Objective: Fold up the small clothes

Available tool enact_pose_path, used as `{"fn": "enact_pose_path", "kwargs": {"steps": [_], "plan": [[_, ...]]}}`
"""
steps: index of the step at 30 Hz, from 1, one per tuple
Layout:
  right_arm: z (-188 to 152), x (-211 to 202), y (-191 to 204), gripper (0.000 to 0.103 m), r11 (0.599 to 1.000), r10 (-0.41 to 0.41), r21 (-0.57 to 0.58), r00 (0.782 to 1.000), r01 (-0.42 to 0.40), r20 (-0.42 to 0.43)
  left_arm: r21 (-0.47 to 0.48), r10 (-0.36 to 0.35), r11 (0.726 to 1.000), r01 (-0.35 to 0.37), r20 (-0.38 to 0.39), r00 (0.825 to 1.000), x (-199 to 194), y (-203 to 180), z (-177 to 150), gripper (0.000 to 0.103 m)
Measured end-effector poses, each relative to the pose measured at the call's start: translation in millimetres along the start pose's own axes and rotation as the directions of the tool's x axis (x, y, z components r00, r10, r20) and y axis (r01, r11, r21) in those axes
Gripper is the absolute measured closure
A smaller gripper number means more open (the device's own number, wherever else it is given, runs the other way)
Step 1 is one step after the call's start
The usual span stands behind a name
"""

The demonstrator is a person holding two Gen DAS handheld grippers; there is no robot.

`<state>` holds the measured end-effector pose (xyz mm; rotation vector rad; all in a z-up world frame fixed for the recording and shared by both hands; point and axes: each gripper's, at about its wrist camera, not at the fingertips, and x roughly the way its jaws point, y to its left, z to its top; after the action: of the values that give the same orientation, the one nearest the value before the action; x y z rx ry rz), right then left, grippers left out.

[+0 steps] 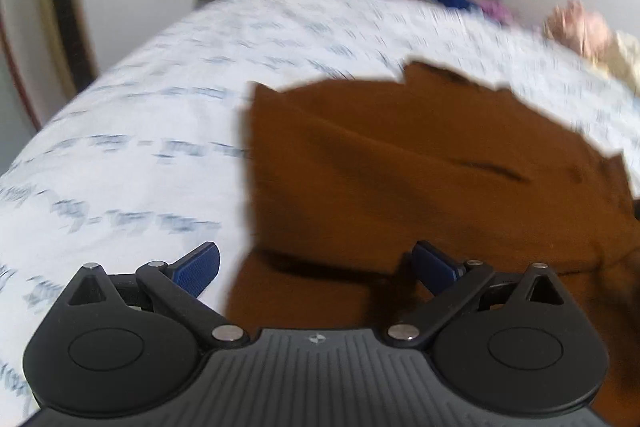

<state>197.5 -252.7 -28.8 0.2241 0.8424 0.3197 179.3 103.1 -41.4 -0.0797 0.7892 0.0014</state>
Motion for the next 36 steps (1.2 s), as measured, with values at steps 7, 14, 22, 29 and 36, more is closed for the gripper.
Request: {"fn": "enact_pose_path", "kwargs": {"steps": [7, 14, 22, 29, 36], "plan": [[-42, -54, -2, 0.024, 0.998, 0.046, 0.041, 0.998, -0.048, 0.048, -0.178, -0.106, 0.978, 0.106, 0.014, 0.994, -53, 67, -29, 0.000], [-84, -88, -14, 0.024, 0.987, 0.059, 0.141, 0.995, -0.070, 0.081, -0.021, -0.002, 1.000, 0.003, 0.035, 0.999, -104, 61, -69, 0.000], [-121, -174, -48, 0.024, 0.983, 0.010, 0.181, 0.992, -0.033, 0.127, 0.031, -0.086, 0.996, 0.087, -0.030, 0.996, -134, 55, -110, 0.000], [-134, -180, -51, 0.024, 0.987, -0.049, 0.158, 0.989, 0.026, 0.139, 0.085, -0.152, 0.984, 0.158, -0.077, 0.985, -131, 36, -126, 0.000], [-85, -68, -55, 0.026, 0.988, -0.105, 0.124, 0.987, 0.090, 0.124, 0.105, -0.101, 0.988, 0.113, -0.116, 0.988, -116, 28, -130, 0.000]]}}
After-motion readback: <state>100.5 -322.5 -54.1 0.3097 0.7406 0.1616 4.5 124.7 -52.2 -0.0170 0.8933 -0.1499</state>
